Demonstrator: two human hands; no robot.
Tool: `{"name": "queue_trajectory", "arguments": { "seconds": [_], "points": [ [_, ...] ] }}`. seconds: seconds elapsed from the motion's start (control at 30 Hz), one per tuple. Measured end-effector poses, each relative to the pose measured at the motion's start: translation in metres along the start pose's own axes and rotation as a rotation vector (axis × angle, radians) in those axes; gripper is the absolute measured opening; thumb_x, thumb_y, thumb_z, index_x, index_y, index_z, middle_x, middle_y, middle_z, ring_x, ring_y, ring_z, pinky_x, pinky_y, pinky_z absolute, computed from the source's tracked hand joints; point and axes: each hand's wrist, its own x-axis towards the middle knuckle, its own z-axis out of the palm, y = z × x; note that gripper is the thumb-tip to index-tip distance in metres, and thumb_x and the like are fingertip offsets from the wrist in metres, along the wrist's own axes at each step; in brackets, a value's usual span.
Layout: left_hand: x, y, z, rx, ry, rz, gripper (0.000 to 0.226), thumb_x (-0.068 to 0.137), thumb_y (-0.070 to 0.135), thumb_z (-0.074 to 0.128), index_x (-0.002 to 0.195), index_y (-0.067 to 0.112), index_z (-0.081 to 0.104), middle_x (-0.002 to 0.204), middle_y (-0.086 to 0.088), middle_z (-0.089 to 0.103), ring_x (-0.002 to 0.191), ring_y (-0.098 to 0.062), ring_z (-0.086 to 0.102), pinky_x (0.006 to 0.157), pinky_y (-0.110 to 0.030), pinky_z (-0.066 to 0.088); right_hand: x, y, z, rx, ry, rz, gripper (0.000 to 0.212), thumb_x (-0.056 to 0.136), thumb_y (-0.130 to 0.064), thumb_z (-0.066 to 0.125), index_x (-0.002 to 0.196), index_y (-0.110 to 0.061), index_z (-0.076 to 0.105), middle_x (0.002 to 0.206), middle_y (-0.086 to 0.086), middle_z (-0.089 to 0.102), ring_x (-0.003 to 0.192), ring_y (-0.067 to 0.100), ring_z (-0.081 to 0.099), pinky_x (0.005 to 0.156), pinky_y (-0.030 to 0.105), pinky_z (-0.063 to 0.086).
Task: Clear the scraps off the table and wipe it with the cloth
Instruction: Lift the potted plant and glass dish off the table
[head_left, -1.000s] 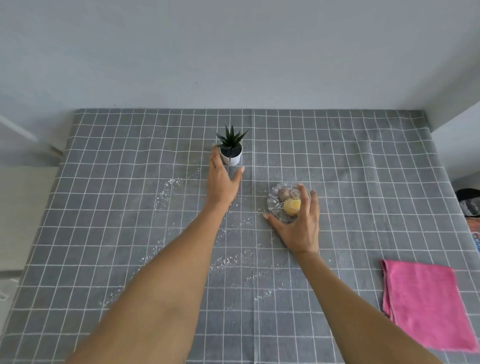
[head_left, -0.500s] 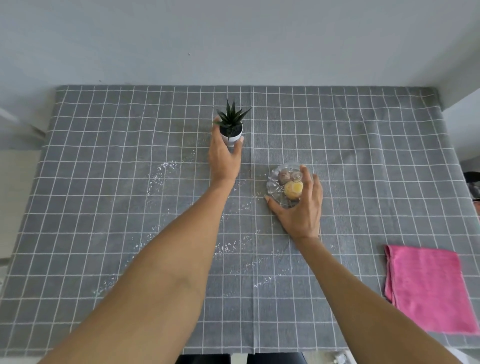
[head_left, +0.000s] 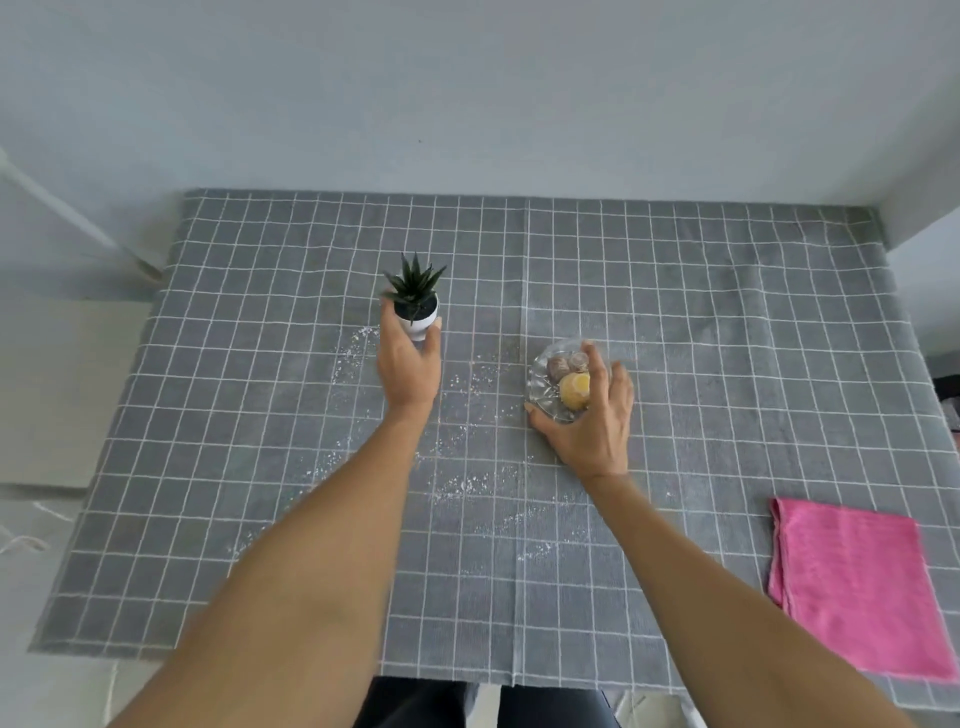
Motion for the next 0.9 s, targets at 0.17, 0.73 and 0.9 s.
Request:
{"name": "queue_trajectory", "arguments": {
  "seconds": [0.17, 0.73, 0.9],
  "points": [
    [-0.008, -0.015, -0.051, 0.022, 0.077, -0.075, 0.058, 0.087, 0.019, 0.066, 0.139, 0.009, 0.041, 0.124, -0.005, 0.062, 0.108, -0.023, 0.061, 0.088, -0.034, 0.051, -0.002, -0.023, 0.014, -0.020, -0.074, -0.085, 0.099, 0.063, -0.042, 0.084, 0.144, -0.031, 0.028, 0.137, 0.025, 0.038, 0.129, 0.043, 0.032, 0.106, 0.054, 0.029],
    [-0.041, -0.103, -0.211, 0.070, 0.422, -0.295, 0.055, 0.091, 0.021, 0.062, 0.140, 0.011, 0.040, 0.123, -0.007, 0.061, 0.095, -0.015, 0.062, 0.074, -0.015, 0.045, 0.003, -0.187, 0.158, 0.035, -0.362, -0.570, 0.096, 0.063, -0.042, 0.083, 0.141, -0.023, 0.032, 0.126, 0.023, 0.043, 0.118, 0.041, 0.041, 0.100, 0.053, 0.036],
    [-0.033, -0.115, -0.213, 0.057, 0.437, -0.340, 0.055, 0.090, 0.021, 0.064, 0.139, 0.014, 0.041, 0.124, 0.000, 0.061, 0.091, -0.004, 0.057, 0.074, -0.013, 0.042, 0.007, -0.216, 0.206, 0.010, -0.447, -0.620, 0.099, 0.063, -0.041, 0.082, 0.141, -0.029, 0.024, 0.129, 0.024, 0.041, 0.120, 0.044, 0.039, 0.099, 0.057, 0.040]
  ]
}}
